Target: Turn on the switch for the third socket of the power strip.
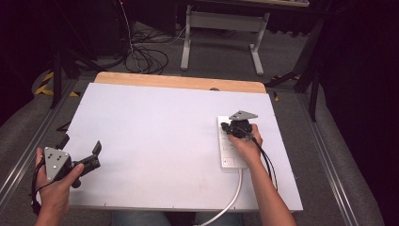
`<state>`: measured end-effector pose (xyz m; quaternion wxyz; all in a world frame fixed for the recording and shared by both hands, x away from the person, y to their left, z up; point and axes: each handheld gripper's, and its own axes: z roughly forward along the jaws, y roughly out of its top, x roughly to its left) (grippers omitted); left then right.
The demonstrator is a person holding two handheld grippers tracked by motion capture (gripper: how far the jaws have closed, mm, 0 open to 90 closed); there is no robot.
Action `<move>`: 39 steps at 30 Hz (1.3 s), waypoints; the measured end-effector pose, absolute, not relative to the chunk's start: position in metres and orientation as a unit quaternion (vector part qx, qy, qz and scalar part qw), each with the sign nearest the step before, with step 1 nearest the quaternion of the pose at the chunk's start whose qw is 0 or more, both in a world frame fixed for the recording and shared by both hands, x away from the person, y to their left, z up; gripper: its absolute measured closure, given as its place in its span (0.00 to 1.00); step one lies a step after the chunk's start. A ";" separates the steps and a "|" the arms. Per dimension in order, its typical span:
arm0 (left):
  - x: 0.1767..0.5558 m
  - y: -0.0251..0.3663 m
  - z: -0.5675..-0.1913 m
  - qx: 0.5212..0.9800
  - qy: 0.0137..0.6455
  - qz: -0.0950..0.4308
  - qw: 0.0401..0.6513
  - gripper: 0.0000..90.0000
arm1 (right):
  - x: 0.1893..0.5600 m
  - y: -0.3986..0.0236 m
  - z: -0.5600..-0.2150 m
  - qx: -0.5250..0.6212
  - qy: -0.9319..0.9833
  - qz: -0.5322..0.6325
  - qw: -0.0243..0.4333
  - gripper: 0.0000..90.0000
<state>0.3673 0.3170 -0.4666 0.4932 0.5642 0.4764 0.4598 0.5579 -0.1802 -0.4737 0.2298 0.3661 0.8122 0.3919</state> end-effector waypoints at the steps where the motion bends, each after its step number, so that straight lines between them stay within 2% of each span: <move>1: 0.367 0.317 -0.466 0.565 0.477 0.460 0.492 0.02 | 0.558 -0.180 -0.474 0.366 0.812 0.392 0.230 1.00; 9: 0.367 0.316 -0.466 0.566 0.475 0.461 0.491 0.02 | 0.554 -0.184 -0.468 0.360 0.799 0.426 0.225 0.97; 15: 0.368 0.316 -0.466 0.566 0.476 0.461 0.492 0.02 | 0.548 -0.189 -0.462 0.351 0.788 0.452 0.229 1.00; 27: 0.370 0.313 -0.466 0.570 0.470 0.460 0.492 0.02 | 0.518 -0.209 -0.443 0.346 0.767 0.486 0.235 1.00; 39: 0.372 0.311 -0.466 0.571 0.469 0.458 0.494 0.02 | 0.496 -0.220 -0.436 0.347 0.754 0.505 0.238 0.94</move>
